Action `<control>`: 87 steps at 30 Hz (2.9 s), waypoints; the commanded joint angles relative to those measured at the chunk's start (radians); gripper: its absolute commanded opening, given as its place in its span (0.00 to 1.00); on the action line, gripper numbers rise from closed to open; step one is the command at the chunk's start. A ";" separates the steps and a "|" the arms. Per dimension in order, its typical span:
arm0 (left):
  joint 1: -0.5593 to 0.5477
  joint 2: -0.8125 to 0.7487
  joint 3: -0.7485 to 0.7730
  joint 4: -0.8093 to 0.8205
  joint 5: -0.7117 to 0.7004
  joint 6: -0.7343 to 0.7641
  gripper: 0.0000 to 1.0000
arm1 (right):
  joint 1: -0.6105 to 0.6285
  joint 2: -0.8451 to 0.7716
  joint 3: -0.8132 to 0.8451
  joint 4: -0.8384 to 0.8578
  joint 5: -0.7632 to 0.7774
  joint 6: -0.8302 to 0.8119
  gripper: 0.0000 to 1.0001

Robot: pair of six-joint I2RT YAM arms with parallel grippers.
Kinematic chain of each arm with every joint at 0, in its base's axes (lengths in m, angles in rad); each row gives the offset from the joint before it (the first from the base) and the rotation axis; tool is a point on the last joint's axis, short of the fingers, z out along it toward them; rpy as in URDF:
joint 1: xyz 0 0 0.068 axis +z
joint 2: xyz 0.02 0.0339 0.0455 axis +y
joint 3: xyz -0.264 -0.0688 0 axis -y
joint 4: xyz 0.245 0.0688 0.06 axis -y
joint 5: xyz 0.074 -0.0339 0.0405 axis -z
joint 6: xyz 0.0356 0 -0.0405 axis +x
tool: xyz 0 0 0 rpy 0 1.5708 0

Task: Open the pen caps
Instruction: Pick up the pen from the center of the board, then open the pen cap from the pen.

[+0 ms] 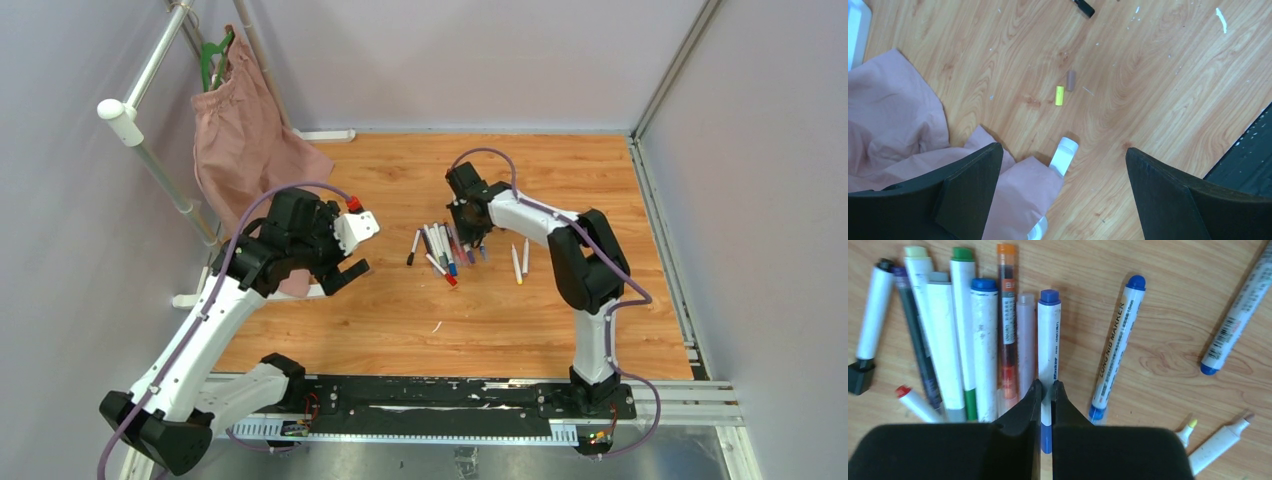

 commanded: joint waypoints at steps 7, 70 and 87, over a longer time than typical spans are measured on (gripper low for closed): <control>0.004 0.071 0.105 0.011 0.172 -0.180 1.00 | 0.045 -0.418 -0.132 0.209 -0.174 0.256 0.00; -0.095 -0.063 -0.201 0.020 0.056 0.474 0.00 | 0.209 -0.270 -0.046 0.211 -1.041 0.450 0.60; -0.107 -0.061 -0.200 -0.006 0.081 0.553 0.00 | 0.282 -0.098 -0.055 0.409 -1.199 0.577 0.17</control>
